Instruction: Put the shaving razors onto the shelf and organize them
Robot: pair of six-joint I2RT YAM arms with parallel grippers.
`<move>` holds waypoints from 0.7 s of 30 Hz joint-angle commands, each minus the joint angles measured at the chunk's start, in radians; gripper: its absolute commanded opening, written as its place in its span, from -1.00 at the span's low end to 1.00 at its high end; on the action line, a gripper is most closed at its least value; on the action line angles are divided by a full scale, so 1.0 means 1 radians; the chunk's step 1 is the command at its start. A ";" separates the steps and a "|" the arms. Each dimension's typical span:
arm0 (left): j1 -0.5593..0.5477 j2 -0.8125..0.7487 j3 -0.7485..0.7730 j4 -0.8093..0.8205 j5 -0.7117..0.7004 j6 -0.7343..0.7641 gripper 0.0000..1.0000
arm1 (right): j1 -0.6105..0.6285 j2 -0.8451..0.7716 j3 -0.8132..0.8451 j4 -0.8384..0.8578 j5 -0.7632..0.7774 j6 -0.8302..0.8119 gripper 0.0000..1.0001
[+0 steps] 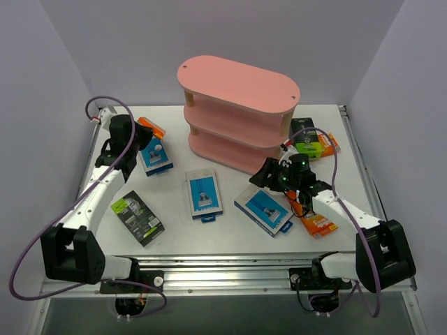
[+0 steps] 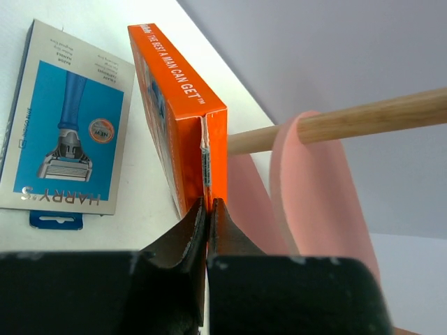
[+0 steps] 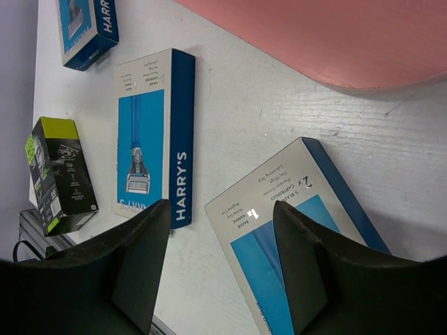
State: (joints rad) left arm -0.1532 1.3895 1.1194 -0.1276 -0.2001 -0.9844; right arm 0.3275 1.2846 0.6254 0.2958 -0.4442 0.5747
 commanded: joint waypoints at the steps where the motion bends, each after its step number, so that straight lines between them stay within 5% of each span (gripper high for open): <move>1: 0.014 -0.110 0.082 -0.046 -0.030 0.019 -0.95 | -0.004 -0.070 -0.015 -0.030 0.010 -0.004 0.12; 21: 0.007 0.039 0.569 -0.004 -0.005 0.072 -0.95 | 0.013 -0.131 -0.101 -0.075 -0.054 -0.079 0.08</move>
State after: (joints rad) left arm -0.1425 1.4075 1.6180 -0.2211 -0.2409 -0.9268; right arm 0.3302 1.1564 0.5335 0.2195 -0.4694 0.5282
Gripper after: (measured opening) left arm 0.050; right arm 0.544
